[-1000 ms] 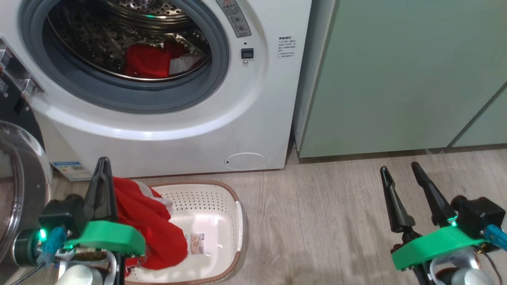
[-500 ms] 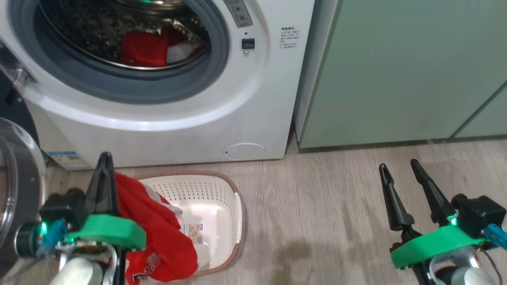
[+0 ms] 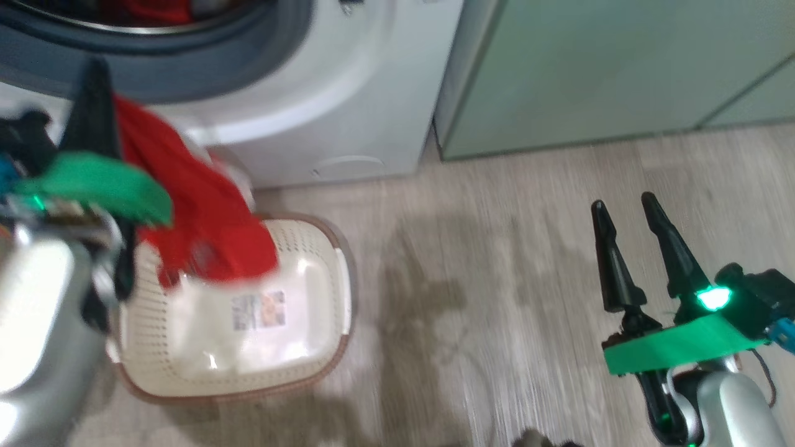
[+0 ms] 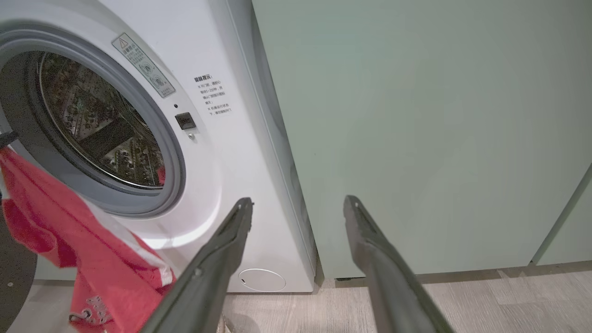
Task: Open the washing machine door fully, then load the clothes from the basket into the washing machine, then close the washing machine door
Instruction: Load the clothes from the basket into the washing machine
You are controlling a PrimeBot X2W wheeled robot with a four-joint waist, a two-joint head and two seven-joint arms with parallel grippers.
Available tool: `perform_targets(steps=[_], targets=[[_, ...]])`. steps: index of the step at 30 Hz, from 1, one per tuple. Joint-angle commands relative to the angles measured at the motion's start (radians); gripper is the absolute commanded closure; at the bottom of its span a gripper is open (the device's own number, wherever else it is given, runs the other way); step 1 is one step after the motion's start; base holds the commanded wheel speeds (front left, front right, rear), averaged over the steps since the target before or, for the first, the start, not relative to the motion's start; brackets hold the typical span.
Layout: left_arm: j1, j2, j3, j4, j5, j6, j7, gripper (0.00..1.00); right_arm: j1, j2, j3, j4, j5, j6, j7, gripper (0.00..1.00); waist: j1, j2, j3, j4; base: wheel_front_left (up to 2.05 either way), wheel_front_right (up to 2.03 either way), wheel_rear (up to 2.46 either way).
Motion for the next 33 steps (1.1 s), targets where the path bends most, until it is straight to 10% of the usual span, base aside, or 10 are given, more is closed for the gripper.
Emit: perform_targets(steps=[1,24,33], targets=[[-0.072,0.051,0.055,-0.008,-0.005,-0.009,0.013,1.00,-0.027,-0.005,0.027,-0.021,0.010,0.000,-0.018,0.00,-0.0003,0.0000,0.074,-0.053,0.00,0.00,0.00],[-0.747,0.264,0.019,0.451,-0.037,-0.195,0.544,1.00,-0.220,-0.005,0.182,0.118,0.149,0.000,-0.134,0.00,-0.0003,0.0000,0.409,-0.255,0.00,0.00,0.00],[-0.938,0.327,-0.001,0.459,0.060,-0.190,0.500,1.00,-0.245,-0.005,0.208,0.099,0.191,0.000,-0.135,0.00,-0.0003,0.0000,0.477,-0.316,0.00,0.00,0.00]])
